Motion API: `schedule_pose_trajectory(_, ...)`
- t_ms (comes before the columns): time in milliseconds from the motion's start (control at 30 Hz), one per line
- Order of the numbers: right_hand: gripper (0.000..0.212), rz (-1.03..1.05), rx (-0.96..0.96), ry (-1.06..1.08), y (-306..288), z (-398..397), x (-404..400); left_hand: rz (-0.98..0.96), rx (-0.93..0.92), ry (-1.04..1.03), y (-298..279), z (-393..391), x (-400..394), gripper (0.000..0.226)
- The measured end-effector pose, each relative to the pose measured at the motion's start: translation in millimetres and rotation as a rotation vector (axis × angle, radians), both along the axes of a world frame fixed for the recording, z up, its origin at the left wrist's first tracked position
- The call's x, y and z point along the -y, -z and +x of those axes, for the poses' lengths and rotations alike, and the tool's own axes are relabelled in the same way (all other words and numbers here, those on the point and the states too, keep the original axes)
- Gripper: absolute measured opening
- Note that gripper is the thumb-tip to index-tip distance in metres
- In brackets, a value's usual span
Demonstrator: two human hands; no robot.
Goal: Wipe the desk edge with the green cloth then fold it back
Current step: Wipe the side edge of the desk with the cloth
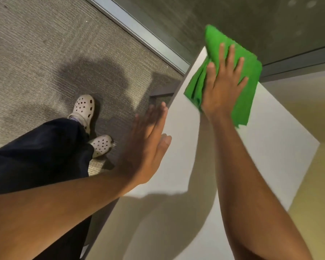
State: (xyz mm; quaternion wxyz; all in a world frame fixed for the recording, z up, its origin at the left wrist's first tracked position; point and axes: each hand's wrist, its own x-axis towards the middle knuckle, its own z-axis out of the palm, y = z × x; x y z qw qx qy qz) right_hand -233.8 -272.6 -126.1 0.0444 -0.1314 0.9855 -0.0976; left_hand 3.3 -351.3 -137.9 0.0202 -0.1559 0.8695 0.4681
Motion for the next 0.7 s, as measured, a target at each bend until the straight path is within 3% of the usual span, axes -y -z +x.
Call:
schedule_pose_trajectory(200,0.061,0.125,0.101,-0.117,-11.4,169.8,-58.5,-0.019,-0.010,-0.027,-0.7,8.9,-1.4,0.080)
schedule_pose_trajectory(267,0.063,0.145,0.113,-0.087,-10.0,191.6,-59.2,-0.041,-0.012,-0.001,-0.7,10.5,-3.6,0.080)
schedule_pose_trajectory(467,0.059,0.062,0.056,0.087,-1.3,105.6,3.0,-0.072,-0.041,-0.029,2.3,12.2,-7.2,0.081)
schedule_pose_trajectory(700,0.057,-0.025,0.048,0.272,-1.4,-52.6,13.2,-0.301,0.030,0.072,8.2,9.9,-8.5,0.079)
